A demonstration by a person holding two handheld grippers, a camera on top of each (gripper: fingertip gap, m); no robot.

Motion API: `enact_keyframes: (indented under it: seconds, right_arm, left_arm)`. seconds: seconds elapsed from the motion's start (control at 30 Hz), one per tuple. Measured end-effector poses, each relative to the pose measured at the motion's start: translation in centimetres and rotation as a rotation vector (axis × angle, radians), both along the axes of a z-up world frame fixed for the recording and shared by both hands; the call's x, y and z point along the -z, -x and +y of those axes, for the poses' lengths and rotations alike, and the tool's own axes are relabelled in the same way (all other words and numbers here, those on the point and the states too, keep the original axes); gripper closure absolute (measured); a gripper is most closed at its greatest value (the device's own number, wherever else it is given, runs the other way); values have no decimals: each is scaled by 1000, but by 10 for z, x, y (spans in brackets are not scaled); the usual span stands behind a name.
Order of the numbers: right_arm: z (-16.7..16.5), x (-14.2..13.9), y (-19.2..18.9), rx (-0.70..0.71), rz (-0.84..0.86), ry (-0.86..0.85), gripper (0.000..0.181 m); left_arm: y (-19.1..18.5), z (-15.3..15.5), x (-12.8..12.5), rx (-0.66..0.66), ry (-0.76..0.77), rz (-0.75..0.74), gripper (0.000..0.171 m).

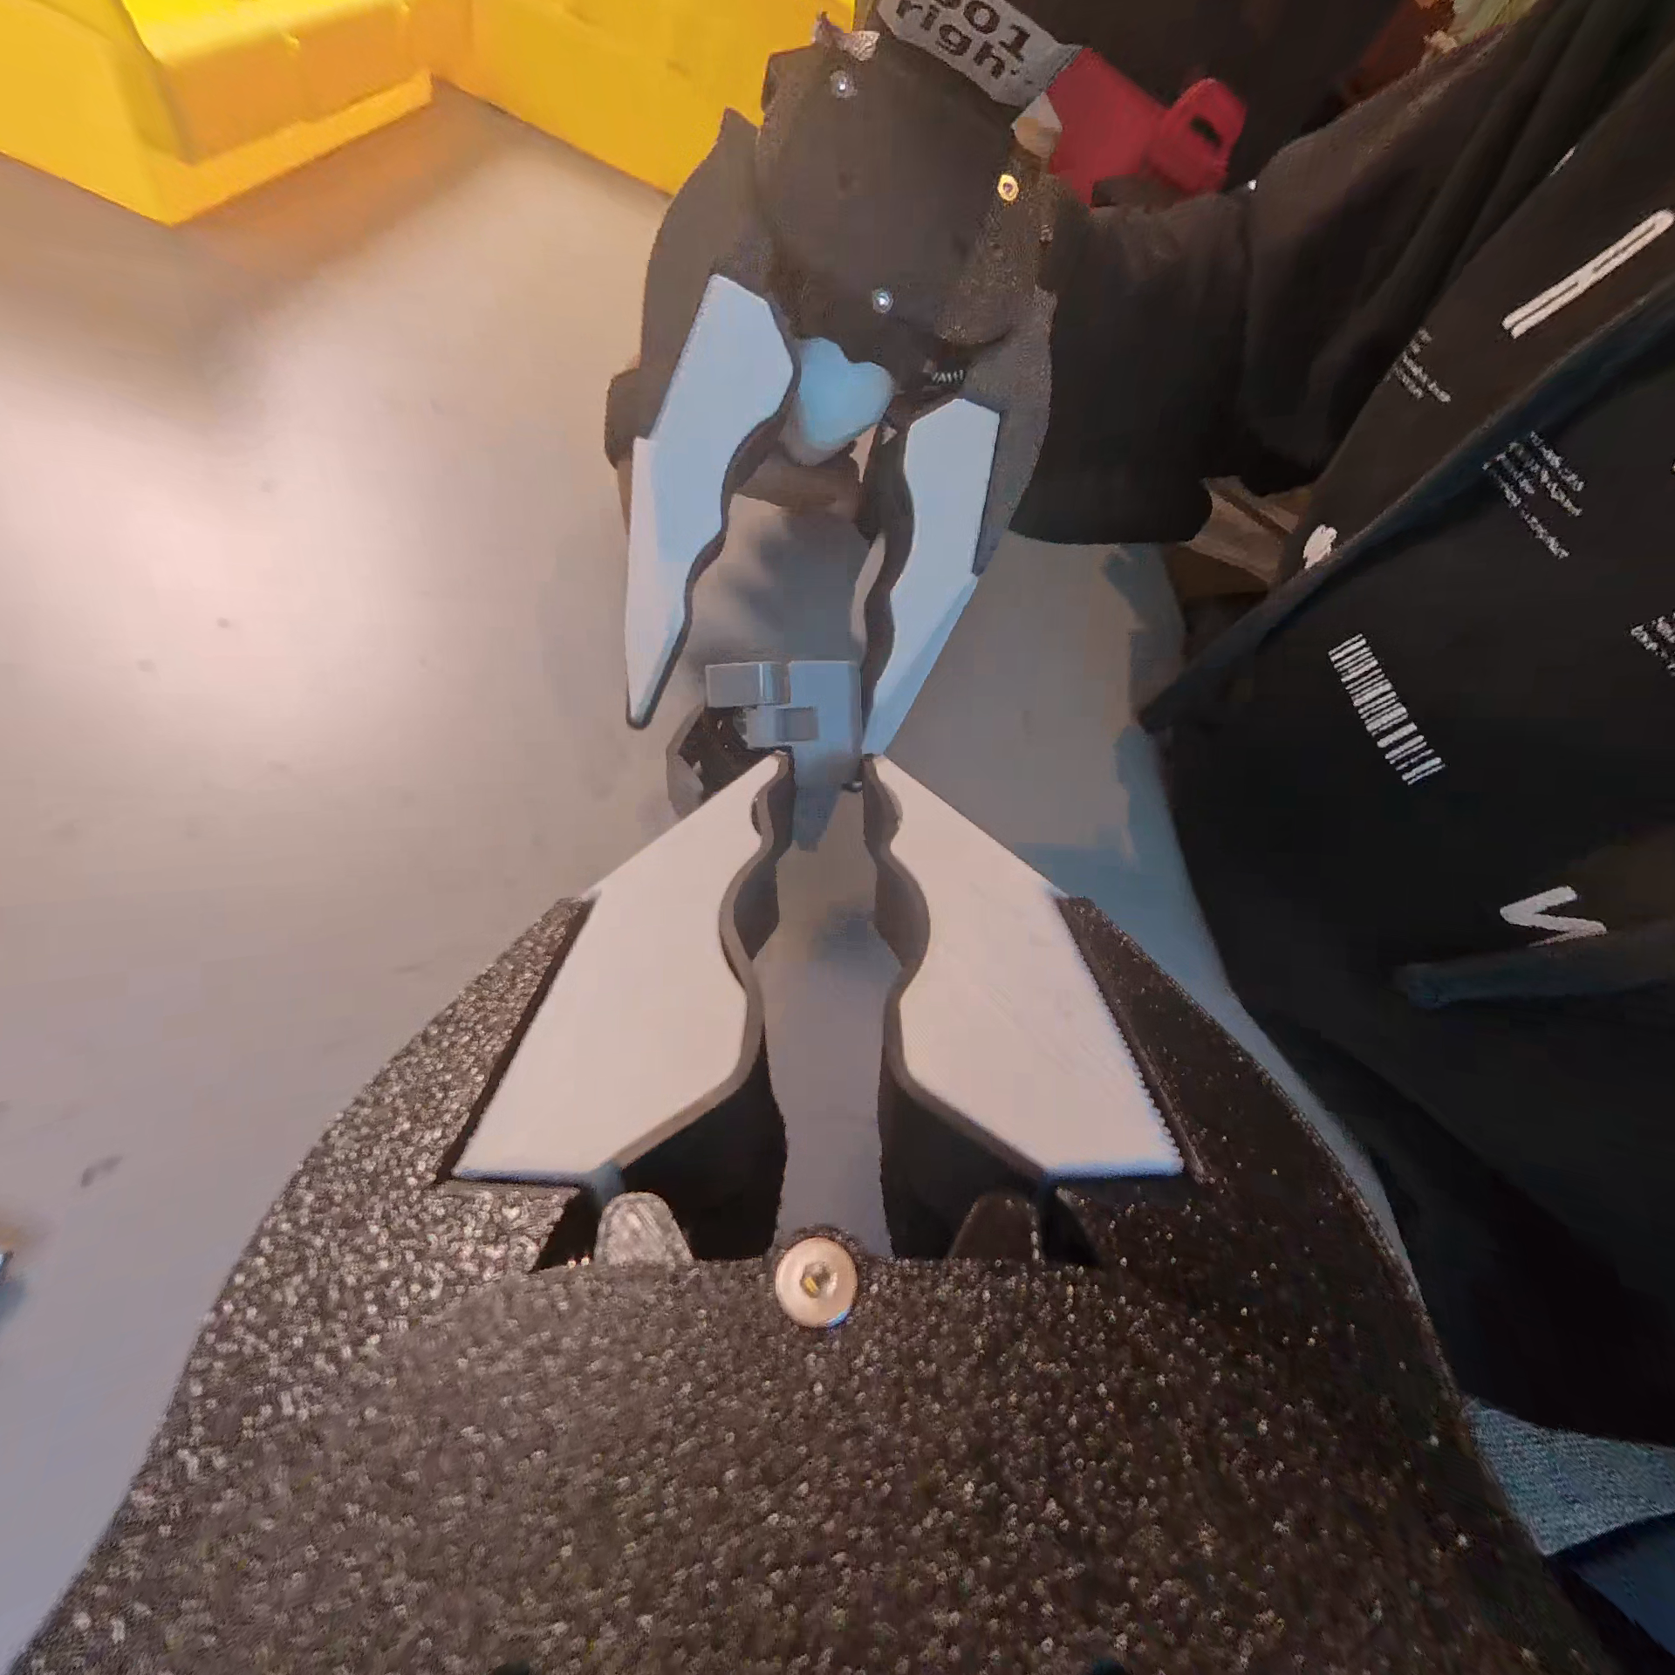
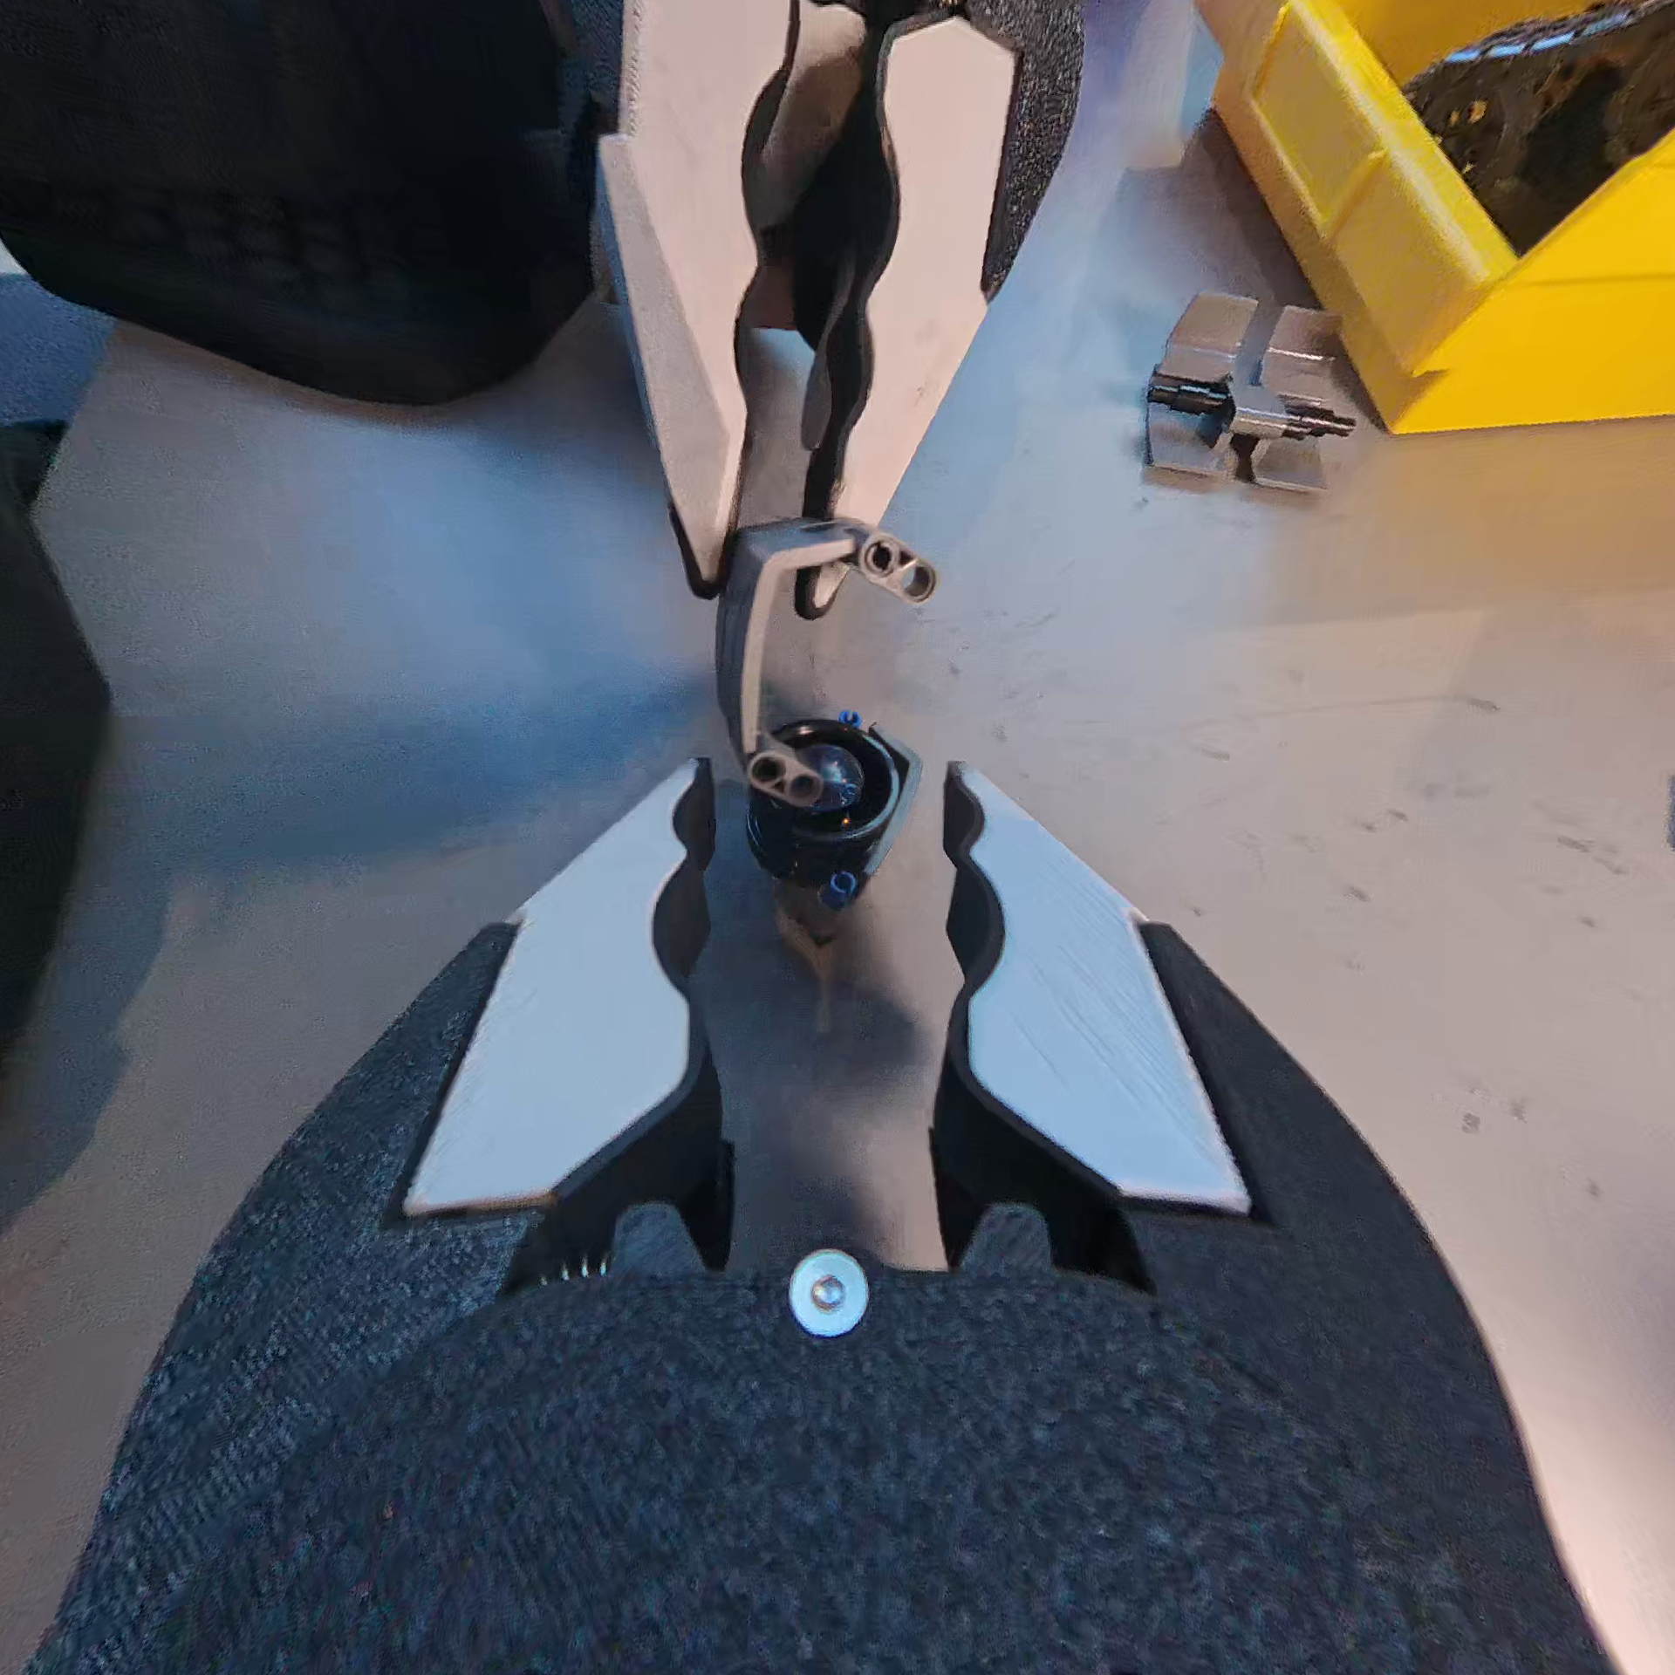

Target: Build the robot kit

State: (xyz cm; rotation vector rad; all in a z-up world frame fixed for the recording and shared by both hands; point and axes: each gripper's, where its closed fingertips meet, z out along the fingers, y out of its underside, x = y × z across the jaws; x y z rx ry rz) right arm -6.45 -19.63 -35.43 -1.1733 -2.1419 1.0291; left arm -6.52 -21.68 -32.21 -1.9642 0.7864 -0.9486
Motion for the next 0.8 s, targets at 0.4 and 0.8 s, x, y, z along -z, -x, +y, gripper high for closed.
enact_keyframes:
  seconds: [0.4, 0.8]
  right_arm:
    - [10, -12, -32, -95, 19, -37, 119]
    - [-5, -67, -46, -22, 306, 184, 165]
  left_arm:
    - [-31, 3, -27, 29, -165, -136, 158]
    - [-44, 5, -37, 15, -281, -143, 157]
